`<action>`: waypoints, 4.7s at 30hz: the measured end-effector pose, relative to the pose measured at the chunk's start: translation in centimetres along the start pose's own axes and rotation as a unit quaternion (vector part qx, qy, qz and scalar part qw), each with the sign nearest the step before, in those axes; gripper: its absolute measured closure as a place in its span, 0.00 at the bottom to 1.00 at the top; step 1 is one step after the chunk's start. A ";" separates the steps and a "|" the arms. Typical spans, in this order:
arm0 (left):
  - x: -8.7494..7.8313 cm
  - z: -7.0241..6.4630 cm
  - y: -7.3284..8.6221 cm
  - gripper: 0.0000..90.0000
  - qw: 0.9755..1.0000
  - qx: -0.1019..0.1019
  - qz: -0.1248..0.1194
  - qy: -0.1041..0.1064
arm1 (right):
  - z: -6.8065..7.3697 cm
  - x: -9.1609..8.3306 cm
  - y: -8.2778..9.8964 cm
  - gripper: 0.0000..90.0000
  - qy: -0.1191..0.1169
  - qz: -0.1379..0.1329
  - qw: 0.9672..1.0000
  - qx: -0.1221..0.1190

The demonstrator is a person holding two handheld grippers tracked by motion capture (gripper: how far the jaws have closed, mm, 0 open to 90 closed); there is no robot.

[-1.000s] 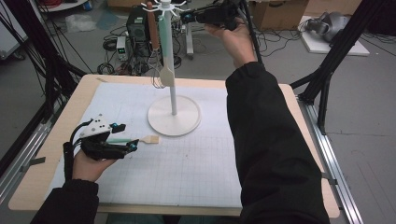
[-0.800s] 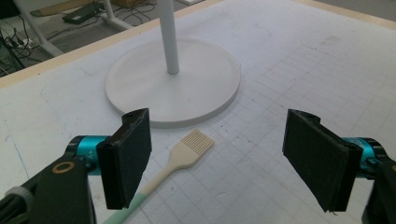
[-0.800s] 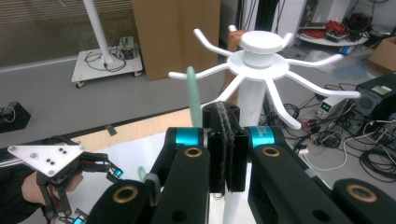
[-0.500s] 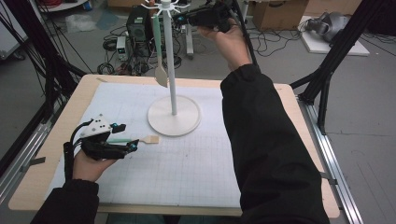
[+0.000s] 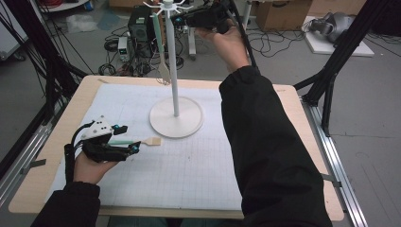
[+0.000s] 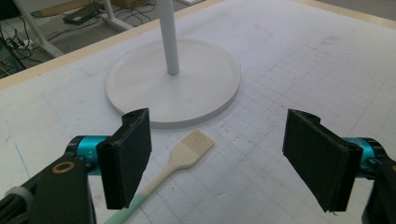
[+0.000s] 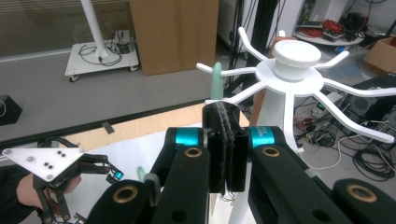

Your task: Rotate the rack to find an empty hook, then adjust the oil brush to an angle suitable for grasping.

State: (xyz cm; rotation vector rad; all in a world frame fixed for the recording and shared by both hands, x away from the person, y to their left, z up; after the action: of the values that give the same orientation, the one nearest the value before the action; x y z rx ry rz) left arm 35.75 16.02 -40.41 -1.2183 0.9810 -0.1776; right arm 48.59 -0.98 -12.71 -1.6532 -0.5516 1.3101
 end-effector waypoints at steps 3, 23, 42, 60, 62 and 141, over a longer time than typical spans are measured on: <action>0.0 0.0 0.0 0.27 1.000 0.001 0.000 0.001 | 0.0 0.1 -0.1 1.00 0.001 -0.003 1.000 -0.002; -0.2 0.2 0.1 0.27 1.000 0.001 -0.001 -0.002 | 0.5 -1.4 3.1 0.95 -0.014 -0.011 1.000 0.011; -0.3 0.5 0.3 0.27 1.000 0.000 0.003 -0.006 | 1.7 -1.7 8.0 0.75 -0.031 -0.005 0.999 0.029; 0.0 1.0 0.8 0.29 1.000 -0.007 0.010 -0.002 | 2.4 -1.8 14.3 0.59 -0.039 0.007 0.997 0.068; -0.1 1.0 0.8 0.29 1.000 -0.006 0.010 0.001 | 2.6 -1.9 14.9 0.57 -0.040 0.002 0.997 0.071; 5.5 9.8 8.6 1.00 0.988 -0.033 0.153 -0.007 | 5.1 -1.9 28.0 0.36 -0.010 0.025 0.995 0.097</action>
State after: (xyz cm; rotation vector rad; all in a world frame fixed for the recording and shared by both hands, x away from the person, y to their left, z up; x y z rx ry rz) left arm 42.78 23.00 -50.54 -1.1118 1.1548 0.1058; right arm 37.86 -13.74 -35.86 -1.5047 -0.3826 1.3731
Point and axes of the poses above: each handheld gripper's, and its own axes: x roughly forward along the jaws, y roughly out of its underside, z roughly to its left, the point moved 10 cm from there along x, roughly forward along the jaws, and after that the axes turned 6 degrees about z, right-handed, at the moved point
